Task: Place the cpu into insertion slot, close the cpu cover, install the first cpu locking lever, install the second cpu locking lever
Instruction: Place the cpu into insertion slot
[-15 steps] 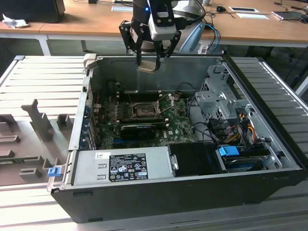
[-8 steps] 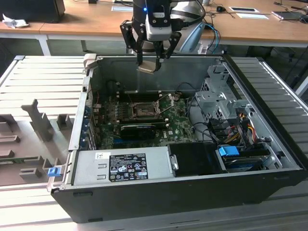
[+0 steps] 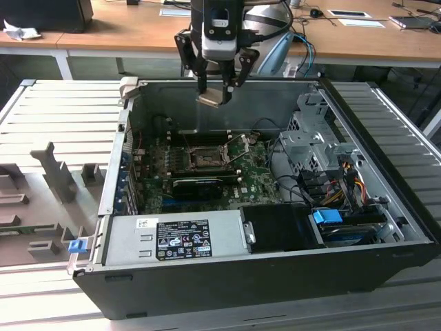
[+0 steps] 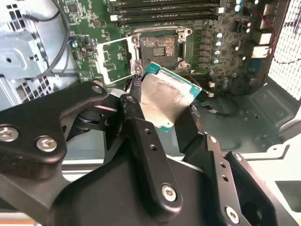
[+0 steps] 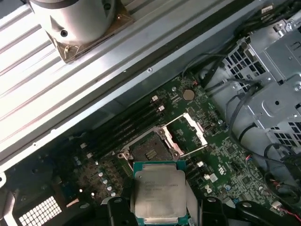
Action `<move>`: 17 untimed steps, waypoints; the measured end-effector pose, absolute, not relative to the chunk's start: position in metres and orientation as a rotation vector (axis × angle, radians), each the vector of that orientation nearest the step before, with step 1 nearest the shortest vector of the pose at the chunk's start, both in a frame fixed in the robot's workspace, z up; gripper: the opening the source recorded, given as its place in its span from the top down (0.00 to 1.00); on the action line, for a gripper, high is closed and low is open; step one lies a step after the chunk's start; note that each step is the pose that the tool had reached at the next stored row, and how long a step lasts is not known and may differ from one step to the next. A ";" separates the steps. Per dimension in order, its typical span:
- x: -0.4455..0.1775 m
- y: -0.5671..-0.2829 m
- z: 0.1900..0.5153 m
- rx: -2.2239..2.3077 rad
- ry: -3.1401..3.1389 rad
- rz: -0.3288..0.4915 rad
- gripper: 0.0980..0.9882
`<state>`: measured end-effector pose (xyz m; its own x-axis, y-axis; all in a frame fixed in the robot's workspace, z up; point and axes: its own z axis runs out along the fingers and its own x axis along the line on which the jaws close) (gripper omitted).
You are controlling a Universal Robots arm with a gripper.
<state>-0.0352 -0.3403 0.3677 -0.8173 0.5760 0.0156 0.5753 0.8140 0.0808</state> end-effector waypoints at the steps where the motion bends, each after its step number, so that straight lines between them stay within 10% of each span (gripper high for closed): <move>1: -0.035 -0.340 0.367 0.973 2.973 0.126 0.52; 17: -0.035 -0.340 0.355 1.242 2.864 0.098 0.52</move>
